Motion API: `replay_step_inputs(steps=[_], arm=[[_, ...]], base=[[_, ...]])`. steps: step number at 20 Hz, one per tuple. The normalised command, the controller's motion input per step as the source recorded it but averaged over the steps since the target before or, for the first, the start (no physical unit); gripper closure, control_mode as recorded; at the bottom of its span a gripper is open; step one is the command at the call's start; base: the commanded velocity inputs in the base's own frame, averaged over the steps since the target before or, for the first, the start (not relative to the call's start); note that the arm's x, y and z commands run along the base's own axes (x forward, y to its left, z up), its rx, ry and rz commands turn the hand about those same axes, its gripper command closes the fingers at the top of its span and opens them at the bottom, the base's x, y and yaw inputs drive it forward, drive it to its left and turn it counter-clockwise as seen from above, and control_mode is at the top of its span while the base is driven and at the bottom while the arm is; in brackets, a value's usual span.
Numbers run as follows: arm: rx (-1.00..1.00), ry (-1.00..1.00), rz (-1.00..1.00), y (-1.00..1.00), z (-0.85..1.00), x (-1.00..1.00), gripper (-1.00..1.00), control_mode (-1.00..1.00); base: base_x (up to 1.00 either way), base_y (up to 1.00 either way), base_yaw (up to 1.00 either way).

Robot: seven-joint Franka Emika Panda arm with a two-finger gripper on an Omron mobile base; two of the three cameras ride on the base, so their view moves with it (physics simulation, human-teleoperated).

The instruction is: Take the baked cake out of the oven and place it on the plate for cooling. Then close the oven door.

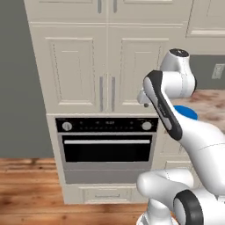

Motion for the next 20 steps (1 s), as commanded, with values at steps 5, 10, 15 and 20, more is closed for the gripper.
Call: replay_step_inputs(steps=[5, 10, 15, 20], arm=[[0.0, 0.0, 0.0, 0.0, 0.0, 0.0, -1.0, 1.0], [0.0, 0.0, 0.0, 0.0, 0.0, 0.0, -1.0, 1.0], [0.0, 0.0, 0.0, 0.0, 0.0, 0.0, -1.0, 1.0], [0.0, 0.0, 0.0, 0.0, 0.0, 0.0, -1.0, 1.0]], base=[[0.01, -0.9, 0.55], [0.0, -0.84, 0.56], [0.04, -0.75, 0.51], [0.17, -0.59, 0.43]])
